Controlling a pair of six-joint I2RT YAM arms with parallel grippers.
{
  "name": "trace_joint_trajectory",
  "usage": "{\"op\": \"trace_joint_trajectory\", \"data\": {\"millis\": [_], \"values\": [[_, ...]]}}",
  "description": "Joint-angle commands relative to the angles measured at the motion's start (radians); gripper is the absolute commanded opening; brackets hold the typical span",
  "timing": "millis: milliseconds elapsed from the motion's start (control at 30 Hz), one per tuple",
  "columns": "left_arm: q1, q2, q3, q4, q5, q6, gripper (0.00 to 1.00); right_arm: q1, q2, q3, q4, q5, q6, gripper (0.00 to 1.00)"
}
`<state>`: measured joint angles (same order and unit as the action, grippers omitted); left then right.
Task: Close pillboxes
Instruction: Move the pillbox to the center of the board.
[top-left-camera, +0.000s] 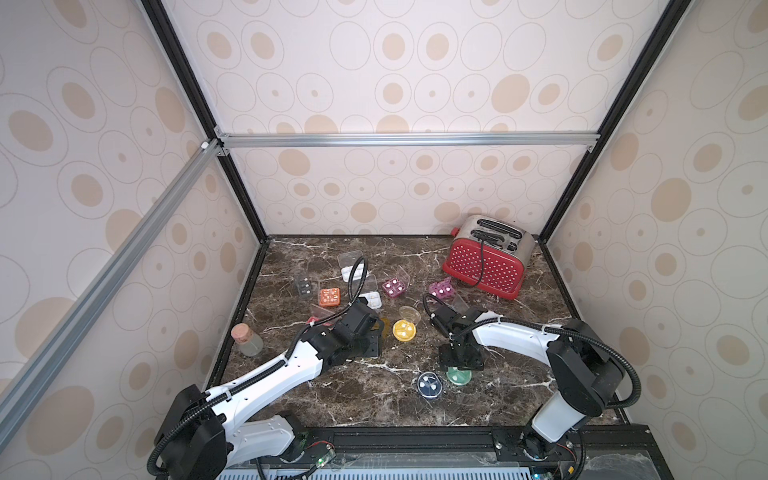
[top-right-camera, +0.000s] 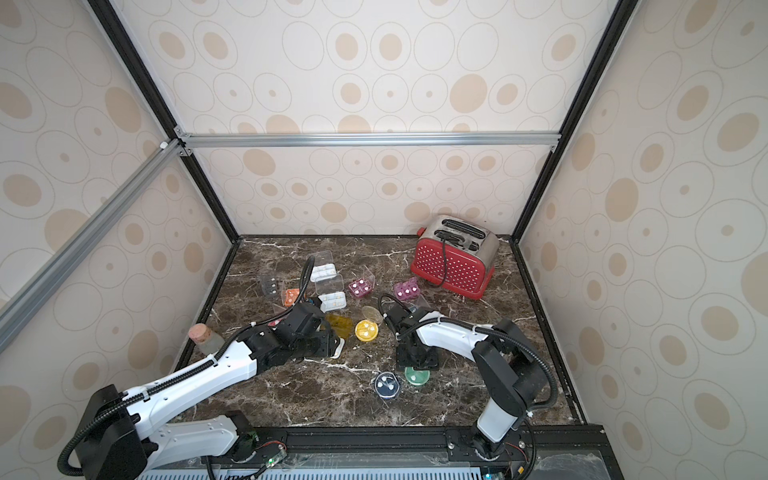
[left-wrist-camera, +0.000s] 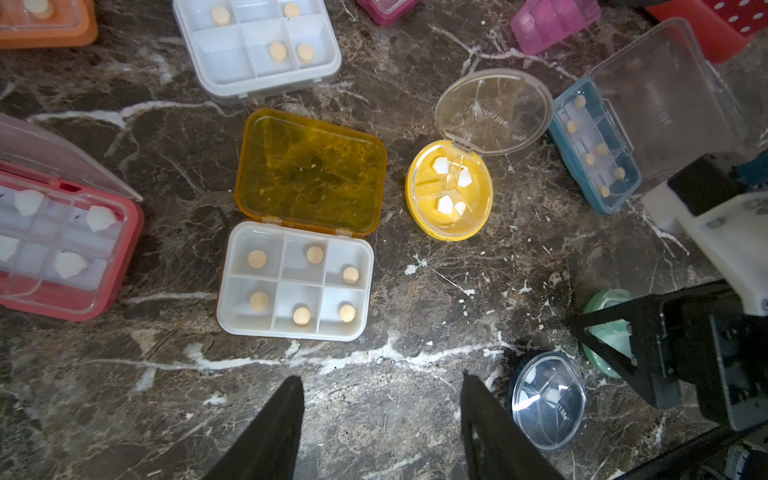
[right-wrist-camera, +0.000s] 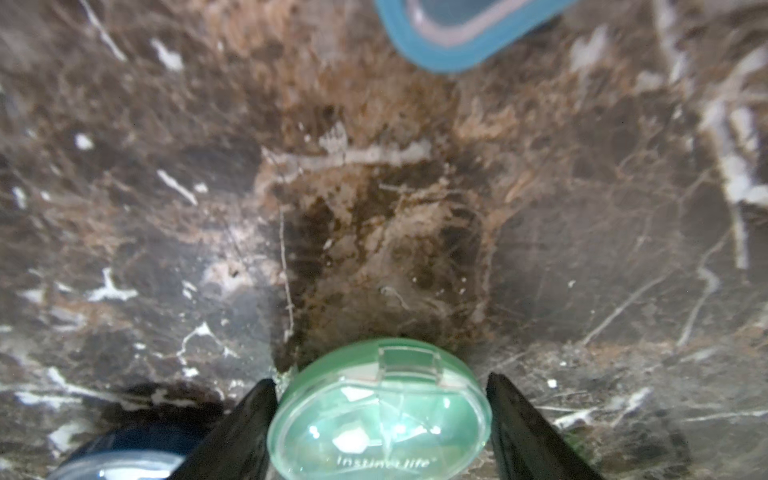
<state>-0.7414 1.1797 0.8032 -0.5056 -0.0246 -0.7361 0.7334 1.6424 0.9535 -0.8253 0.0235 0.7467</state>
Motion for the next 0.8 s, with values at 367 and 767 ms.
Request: {"op": "trace_joint_trajectory", "data": {"millis": [367, 767], "values": [[0.008, 0.001, 0.013, 0.024, 0.009, -0.005, 0.60, 0.065, -0.076, -0.035, -0.038, -0.048, 0.110, 0.79], [0.007, 0.004, 0.017, 0.024, 0.018, 0.003, 0.60, 0.036, -0.133, 0.007, -0.083, -0.008, 0.082, 0.85]]}}
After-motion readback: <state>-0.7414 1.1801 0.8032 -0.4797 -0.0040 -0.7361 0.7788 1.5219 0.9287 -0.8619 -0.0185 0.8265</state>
